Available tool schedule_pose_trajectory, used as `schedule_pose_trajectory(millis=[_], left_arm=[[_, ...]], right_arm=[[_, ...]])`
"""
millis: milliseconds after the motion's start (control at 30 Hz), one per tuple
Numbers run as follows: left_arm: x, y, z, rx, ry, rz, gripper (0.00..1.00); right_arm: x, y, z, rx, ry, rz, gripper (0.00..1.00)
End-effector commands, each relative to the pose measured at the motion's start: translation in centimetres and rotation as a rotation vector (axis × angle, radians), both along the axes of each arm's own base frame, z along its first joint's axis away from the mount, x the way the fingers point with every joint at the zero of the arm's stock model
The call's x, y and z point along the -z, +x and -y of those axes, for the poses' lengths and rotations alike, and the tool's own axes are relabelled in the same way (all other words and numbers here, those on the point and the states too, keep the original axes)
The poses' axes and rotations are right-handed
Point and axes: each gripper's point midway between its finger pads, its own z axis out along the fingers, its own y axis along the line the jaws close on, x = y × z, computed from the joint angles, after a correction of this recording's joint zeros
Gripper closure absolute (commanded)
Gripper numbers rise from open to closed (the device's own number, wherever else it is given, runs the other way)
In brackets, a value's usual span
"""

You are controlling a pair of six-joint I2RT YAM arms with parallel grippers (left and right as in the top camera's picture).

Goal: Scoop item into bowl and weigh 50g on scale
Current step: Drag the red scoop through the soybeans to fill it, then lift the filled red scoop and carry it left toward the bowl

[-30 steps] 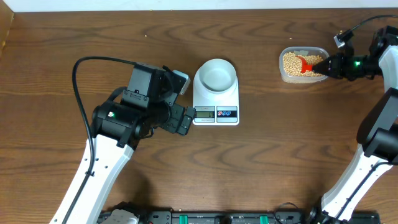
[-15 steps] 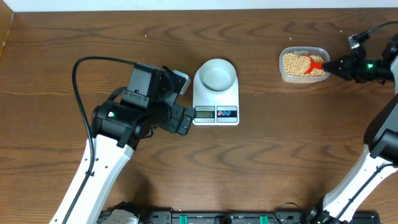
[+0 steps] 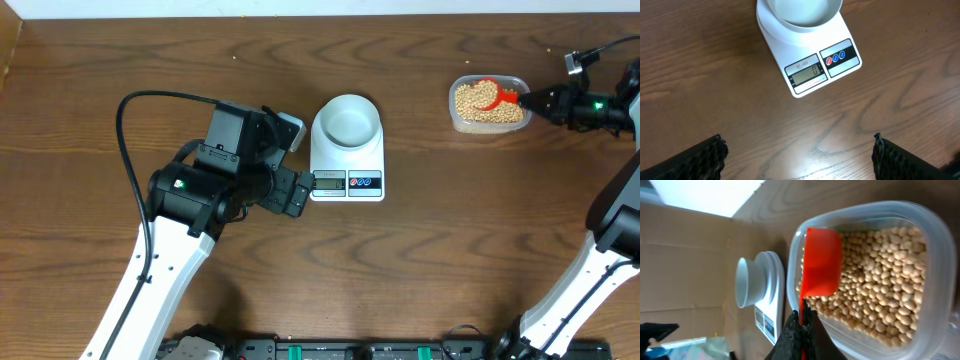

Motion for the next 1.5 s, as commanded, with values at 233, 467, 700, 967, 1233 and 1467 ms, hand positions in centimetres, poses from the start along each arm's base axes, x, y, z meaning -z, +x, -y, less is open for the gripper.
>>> schedule_pose_trajectory(millis=[233, 467, 700, 967, 1233, 1467], left_arm=[[0.2, -0.1, 0.0, 0.01, -0.001, -0.012, 0.05], [0.2, -0.1, 0.0, 0.01, -0.001, -0.012, 0.05], [0.2, -0.1, 0.0, 0.01, -0.001, -0.012, 0.05], [0.2, -0.1, 0.0, 0.01, -0.001, -0.012, 0.05], [0.2, -0.1, 0.0, 0.01, -0.001, -0.012, 0.05], [0.2, -0.1, 0.0, 0.01, -0.001, -0.012, 0.05]], right_arm=[[-2.7, 0.0, 1.3, 0.047, 0.182, 0.07, 0.99], [-3.4, 0.0, 1.6, 0.067, 0.24, 0.059, 0.99], [-4.6, 0.1, 1.4, 0.066, 0.307, 0.083, 0.99], [-6.0, 0.2, 0.2, 0.048, 0.399, 0.082, 0.99], [-5.7, 0.9, -5.4, -0.085, 0.355, 0.11, 0.99], [-5.9, 1.5, -12.3, -0.237, 0.348, 0.124, 0.99]])
